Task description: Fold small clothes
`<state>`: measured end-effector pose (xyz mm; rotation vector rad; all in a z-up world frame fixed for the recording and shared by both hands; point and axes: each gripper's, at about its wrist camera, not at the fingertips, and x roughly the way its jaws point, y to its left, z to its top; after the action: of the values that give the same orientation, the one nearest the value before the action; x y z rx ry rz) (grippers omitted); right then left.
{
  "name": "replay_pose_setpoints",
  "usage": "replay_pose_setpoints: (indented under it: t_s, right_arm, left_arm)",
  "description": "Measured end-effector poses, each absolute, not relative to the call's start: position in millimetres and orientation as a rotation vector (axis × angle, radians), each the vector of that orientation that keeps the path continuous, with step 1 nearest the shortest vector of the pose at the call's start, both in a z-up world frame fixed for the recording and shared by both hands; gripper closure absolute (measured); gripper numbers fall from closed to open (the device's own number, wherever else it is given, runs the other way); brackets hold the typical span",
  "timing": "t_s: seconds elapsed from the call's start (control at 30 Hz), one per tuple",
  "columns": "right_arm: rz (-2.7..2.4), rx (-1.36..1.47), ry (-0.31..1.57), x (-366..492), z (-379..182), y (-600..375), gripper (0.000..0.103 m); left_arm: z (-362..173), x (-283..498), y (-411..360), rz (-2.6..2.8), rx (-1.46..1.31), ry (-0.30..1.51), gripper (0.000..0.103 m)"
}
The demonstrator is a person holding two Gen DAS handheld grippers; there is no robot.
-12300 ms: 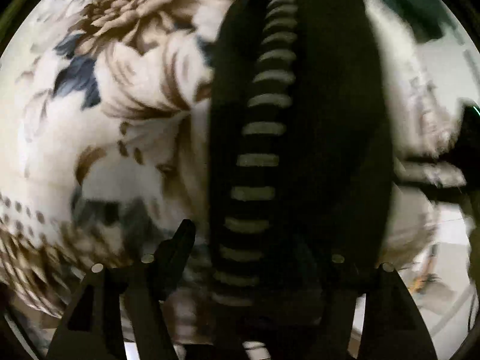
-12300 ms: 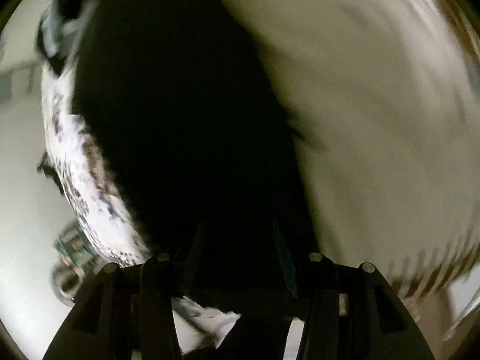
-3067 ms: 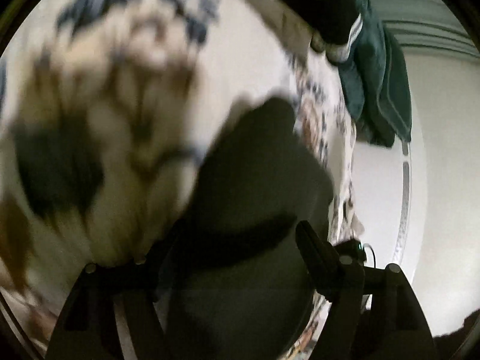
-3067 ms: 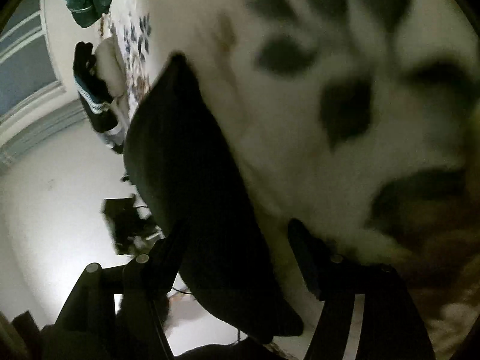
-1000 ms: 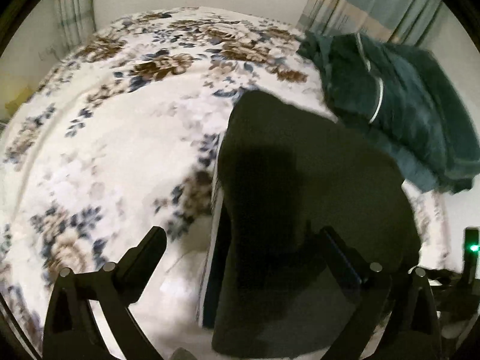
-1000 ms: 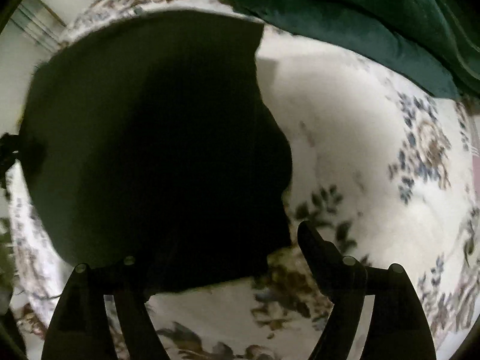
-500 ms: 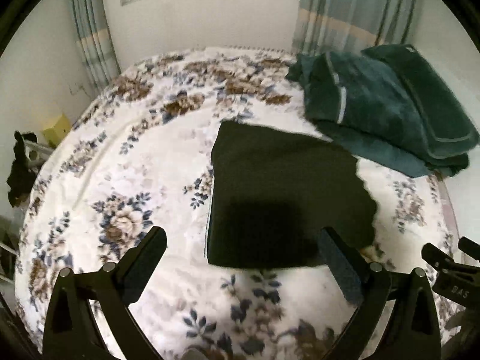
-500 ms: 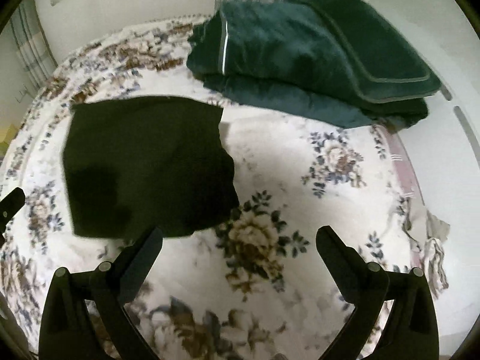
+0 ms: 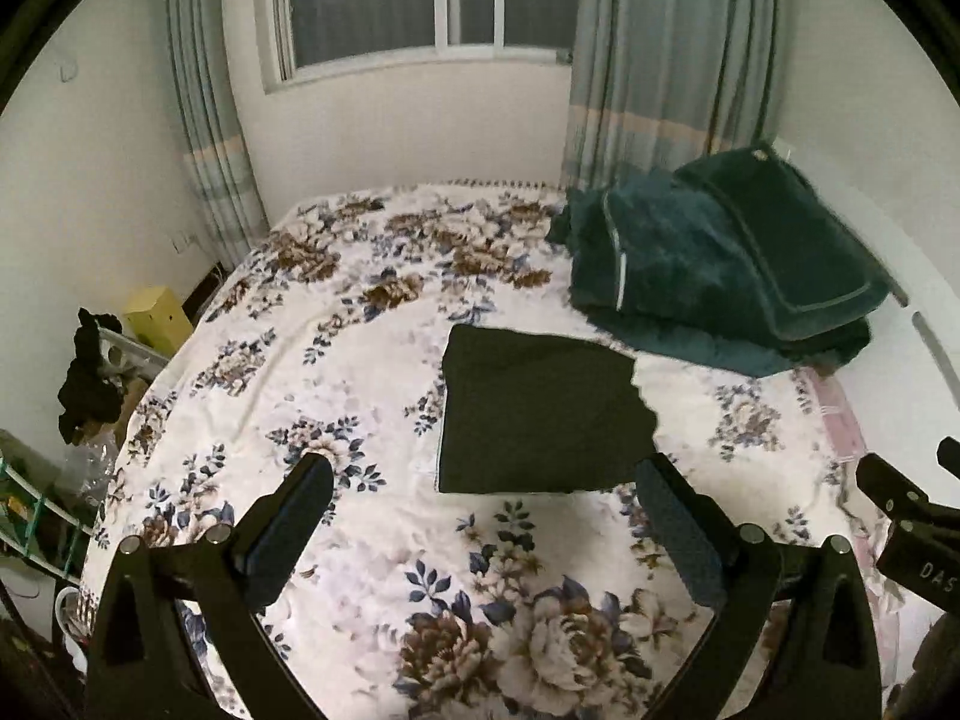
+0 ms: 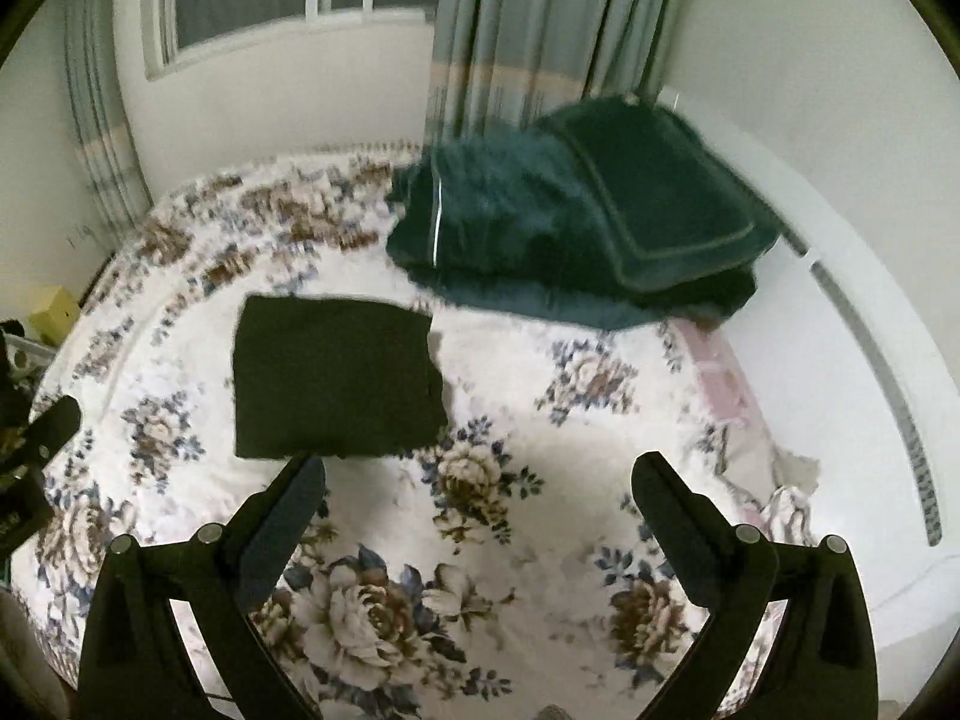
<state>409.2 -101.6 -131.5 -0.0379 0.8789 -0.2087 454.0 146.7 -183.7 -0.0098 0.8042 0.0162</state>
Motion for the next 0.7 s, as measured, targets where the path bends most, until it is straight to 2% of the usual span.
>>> replay_pose_setpoints:
  t_s: [0.3, 0.7]
  right_arm:
    - [-0.181, -0.039, 0.777, 316.6, -48.0, -96.2, 0.0]
    - [-0.14, -0.029, 0.726, 250.9, 6.0, -100.9, 0.0]
  left_arm:
    - [-121.8, 380.0, 140.1, -0.008, -0.007, 0.717, 0.0]
    - [-85.7, 333.5, 134.4, -0.007, -0.019, 0.689, 0.0]
